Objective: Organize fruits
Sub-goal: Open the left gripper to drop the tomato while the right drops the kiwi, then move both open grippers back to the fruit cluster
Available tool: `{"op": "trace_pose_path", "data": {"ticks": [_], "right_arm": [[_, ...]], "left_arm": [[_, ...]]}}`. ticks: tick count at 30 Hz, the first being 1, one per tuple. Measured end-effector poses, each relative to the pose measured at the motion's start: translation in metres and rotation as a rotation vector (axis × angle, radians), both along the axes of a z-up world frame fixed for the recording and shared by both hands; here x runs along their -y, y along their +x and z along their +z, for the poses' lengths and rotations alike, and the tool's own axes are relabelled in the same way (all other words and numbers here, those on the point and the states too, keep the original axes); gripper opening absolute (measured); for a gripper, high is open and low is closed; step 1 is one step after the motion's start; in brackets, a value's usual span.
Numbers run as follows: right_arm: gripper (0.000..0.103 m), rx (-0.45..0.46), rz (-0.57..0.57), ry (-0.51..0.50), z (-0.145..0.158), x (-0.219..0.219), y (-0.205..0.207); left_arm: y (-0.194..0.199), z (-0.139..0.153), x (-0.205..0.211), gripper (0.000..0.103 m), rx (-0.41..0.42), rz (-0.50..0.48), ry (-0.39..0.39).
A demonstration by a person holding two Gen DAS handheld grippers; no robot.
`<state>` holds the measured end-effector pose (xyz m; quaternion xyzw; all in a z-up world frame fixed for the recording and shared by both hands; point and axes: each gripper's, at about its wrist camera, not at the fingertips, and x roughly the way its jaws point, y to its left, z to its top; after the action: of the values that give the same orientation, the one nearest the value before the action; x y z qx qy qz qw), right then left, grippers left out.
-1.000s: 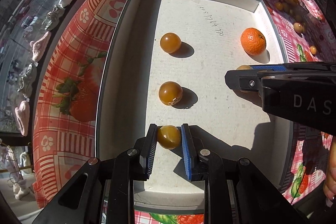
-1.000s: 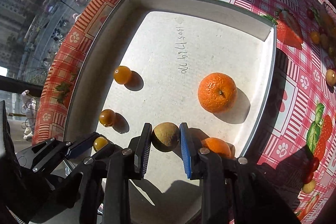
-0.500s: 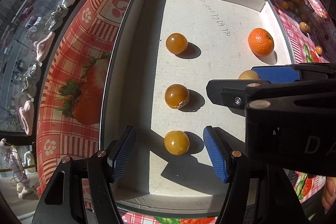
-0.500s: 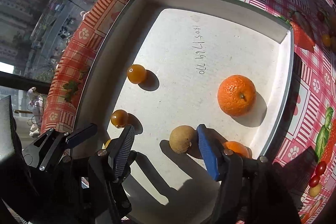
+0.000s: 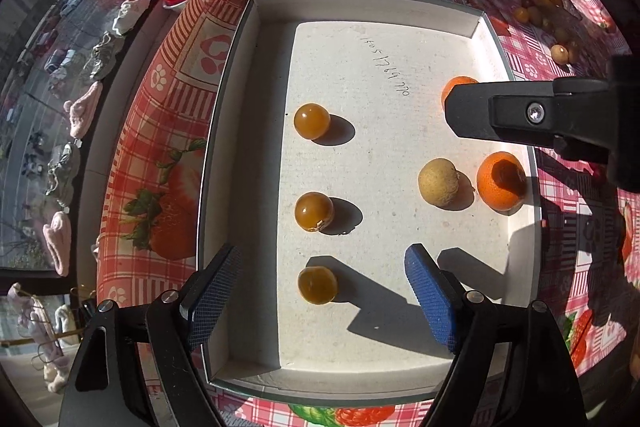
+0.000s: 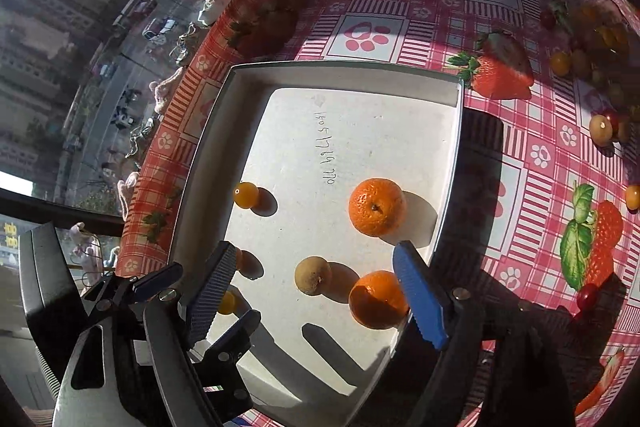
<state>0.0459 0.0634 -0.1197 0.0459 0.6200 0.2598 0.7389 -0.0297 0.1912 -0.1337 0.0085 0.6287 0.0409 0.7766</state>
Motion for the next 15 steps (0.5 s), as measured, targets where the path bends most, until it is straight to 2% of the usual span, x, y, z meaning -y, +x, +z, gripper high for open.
{"op": "trace_pose_path", "data": {"ticks": [7,15], "right_arm": [[0.084,0.012,-0.113,-0.024,0.006,0.038,0.008],[0.084,0.025,-0.247,-0.074,0.008,0.109,0.011]], "left_arm": [[0.007,0.016,0.039,0.085,0.035,-0.107,-0.022],[0.018,0.034,0.099,0.085,0.043,-0.202,-0.060]]}}
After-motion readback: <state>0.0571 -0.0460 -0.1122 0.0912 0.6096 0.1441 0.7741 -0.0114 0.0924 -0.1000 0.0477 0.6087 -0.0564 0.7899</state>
